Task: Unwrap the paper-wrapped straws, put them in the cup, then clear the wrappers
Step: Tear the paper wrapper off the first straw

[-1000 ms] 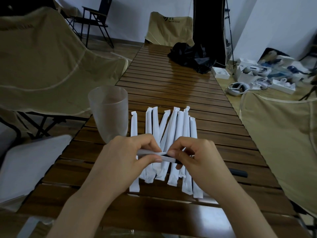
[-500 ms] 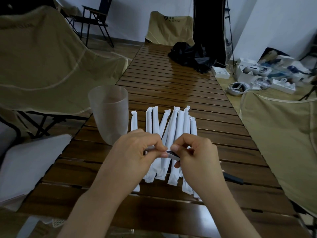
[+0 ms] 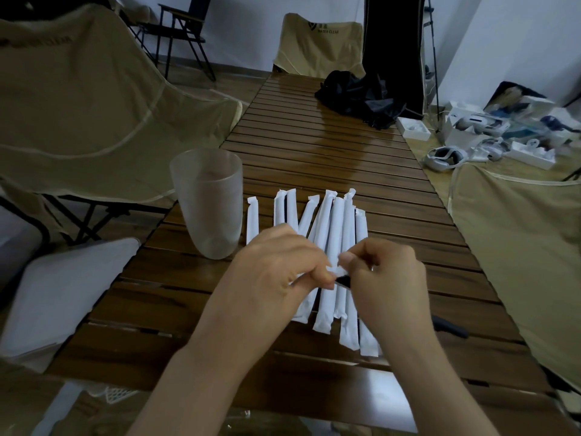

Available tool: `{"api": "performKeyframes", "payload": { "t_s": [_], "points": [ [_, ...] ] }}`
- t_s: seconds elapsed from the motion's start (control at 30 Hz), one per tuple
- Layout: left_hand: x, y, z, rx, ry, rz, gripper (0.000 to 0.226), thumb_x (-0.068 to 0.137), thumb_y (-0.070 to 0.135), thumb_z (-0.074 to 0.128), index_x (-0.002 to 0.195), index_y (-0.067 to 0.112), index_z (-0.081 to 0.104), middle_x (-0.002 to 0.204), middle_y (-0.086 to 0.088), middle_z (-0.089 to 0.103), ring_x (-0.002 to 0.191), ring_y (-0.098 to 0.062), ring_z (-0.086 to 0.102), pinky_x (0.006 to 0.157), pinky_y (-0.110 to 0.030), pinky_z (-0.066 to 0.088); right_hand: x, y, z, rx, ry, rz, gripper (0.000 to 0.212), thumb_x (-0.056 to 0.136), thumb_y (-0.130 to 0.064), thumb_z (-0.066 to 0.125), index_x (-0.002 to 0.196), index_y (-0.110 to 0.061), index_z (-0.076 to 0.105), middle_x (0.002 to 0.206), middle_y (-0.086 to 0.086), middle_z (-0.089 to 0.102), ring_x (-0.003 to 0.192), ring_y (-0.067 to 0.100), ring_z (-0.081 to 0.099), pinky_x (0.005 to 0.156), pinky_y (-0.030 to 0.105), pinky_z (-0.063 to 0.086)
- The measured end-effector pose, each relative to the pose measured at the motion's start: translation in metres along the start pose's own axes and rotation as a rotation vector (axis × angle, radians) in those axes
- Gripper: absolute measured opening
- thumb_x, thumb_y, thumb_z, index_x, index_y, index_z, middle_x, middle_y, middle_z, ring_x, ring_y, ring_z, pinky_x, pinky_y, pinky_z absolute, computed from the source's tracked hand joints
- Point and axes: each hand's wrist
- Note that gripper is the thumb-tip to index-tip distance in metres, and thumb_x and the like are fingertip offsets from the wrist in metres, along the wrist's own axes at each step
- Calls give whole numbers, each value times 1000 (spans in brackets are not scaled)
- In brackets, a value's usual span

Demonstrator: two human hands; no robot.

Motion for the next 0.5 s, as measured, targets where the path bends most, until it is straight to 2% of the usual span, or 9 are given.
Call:
{"api": "performKeyframes", "payload": {
  "t_s": [0.07, 0.13, 0.17, 0.23, 0.3, 0.37, 0.43, 0.5],
  "points": [
    [-3, 2, -6, -42, 27, -163, 7, 81, 25, 68, 78, 19, 72, 78, 9, 69, 79, -7, 60, 72, -22, 49, 2, 1, -2, -22, -47, -75, 19, 90, -21, 62, 71, -25, 64, 62, -6, 61, 51, 12, 55, 50, 28, 44],
    [-11, 9, -13, -103, 6, -342, 14, 82, 42, 70, 92, 33, 67, 86, 16, 68, 84, -1, 63, 73, -19, 51, 3, 0, -3, -52, -94, -149, 19, 91, -20, 61, 73, -26, 64, 67, -7, 64, 54, 11, 57, 52, 33, 48],
    [-14, 9, -14, -61, -31, -361, 22, 81, 54, 63, 100, 43, 59, 87, 21, 67, 85, 3, 62, 71, -15, 50, 3, 0, -3, -90, -107, -188, 18, 91, -20, 60, 75, -26, 64, 70, -7, 65, 59, 11, 59, 56, 35, 51],
    [-14, 4, -14, 38, -152, -389, 37, 75, 73, 36, 106, 54, 43, 80, 29, 63, 84, 10, 61, 67, -7, 43, 3, -2, -3, -182, -131, -275, 15, 92, -21, 58, 80, -26, 65, 75, -8, 65, 68, 11, 61, 66, 37, 54],
    [-16, -1, -13, 24, -202, -402, 47, 72, 75, 20, 100, 52, 51, 74, 29, 64, 80, 11, 61, 66, -9, 43, 3, -5, -2, -210, -153, -355, 13, 92, -21, 57, 83, -26, 65, 75, -10, 64, 69, 8, 59, 69, 36, 53],
    [-20, -4, -14, 27, -230, -393, 53, 72, 75, 20, 87, 46, 61, 71, 24, 65, 76, 9, 62, 65, -9, 44, 2, -6, -2, -218, -167, -399, 12, 92, -21, 58, 85, -23, 67, 76, -11, 62, 69, 7, 58, 69, 33, 52],
    [-20, -8, -14, 4, -223, -381, 48, 77, 74, 29, 85, 43, 64, 72, 21, 66, 78, 7, 62, 63, -6, 45, 3, -5, -1, -221, -158, -410, 11, 92, -19, 58, 86, -21, 68, 78, -10, 63, 69, 7, 57, 68, 31, 52],
    [-19, -13, -13, -10, -199, -292, 37, 86, 64, 47, 89, 35, 70, 72, 17, 67, 85, 5, 60, 67, 0, 41, 4, -3, -1, -203, -108, -414, 12, 91, -16, 60, 85, -21, 69, 78, -10, 64, 69, 6, 58, 66, 30, 52]
  ]
}}
Point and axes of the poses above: each hand's wrist, its own x-axis towards the middle knuckle, its own z-axis out of the palm, y = z × x
